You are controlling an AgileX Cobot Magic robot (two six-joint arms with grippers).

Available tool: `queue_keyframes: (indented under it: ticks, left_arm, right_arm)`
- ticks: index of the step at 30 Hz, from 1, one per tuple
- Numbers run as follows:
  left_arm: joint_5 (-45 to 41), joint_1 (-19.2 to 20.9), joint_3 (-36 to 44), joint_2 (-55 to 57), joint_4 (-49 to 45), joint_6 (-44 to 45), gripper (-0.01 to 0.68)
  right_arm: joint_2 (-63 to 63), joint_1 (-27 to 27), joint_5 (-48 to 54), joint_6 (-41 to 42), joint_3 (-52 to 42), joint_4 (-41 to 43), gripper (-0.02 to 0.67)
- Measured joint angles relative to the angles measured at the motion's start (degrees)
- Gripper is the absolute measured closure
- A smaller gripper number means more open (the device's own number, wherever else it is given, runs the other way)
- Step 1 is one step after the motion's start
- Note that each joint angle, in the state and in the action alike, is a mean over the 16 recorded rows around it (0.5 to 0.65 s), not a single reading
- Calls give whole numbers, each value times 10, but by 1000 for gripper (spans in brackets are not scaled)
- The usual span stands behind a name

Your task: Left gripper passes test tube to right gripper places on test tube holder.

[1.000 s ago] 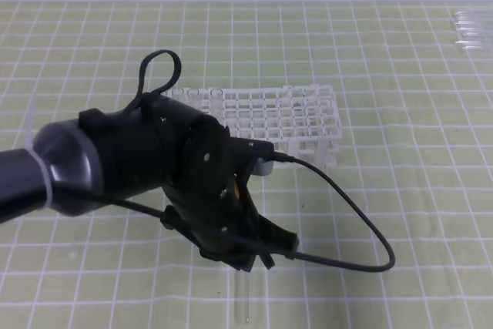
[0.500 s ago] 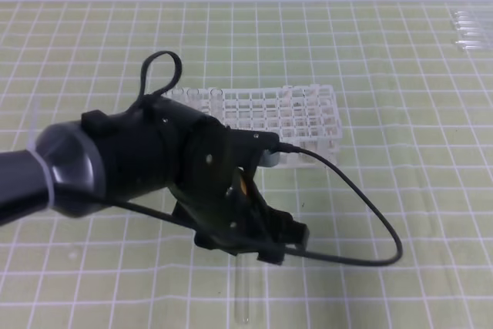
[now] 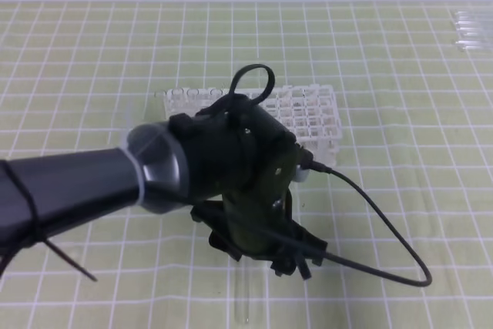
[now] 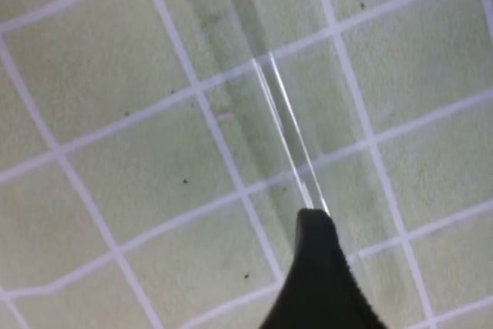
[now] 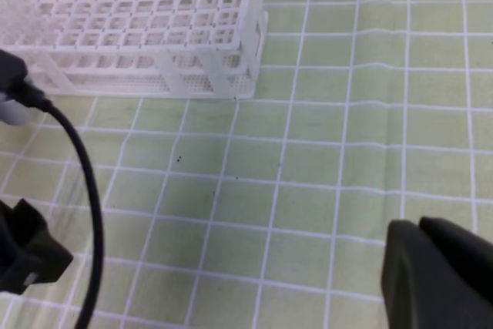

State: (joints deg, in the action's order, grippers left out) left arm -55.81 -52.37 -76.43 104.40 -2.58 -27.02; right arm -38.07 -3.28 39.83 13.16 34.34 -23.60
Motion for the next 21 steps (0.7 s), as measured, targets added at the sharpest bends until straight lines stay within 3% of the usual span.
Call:
queue_keyframes:
  ticks: [21]
  left_arm:
    - [-25,26,-13,51,-12,-31,277]
  right_arm:
    - [0,-7,0,0,0,2,665]
